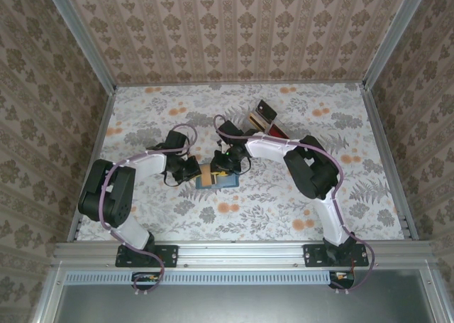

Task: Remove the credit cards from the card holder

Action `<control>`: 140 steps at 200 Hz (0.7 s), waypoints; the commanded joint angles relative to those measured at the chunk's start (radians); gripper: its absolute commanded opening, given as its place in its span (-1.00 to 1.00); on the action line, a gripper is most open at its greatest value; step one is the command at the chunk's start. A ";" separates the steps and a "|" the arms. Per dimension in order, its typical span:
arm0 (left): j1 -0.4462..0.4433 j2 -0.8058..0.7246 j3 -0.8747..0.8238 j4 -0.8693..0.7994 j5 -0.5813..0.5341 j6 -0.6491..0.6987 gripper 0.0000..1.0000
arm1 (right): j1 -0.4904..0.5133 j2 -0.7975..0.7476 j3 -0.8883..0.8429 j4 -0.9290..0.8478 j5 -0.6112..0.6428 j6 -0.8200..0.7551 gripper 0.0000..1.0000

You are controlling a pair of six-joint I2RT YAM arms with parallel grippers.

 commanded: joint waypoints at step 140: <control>-0.003 0.040 -0.064 -0.046 -0.023 -0.010 -0.80 | -0.002 -0.074 -0.065 0.070 -0.042 -0.068 -0.89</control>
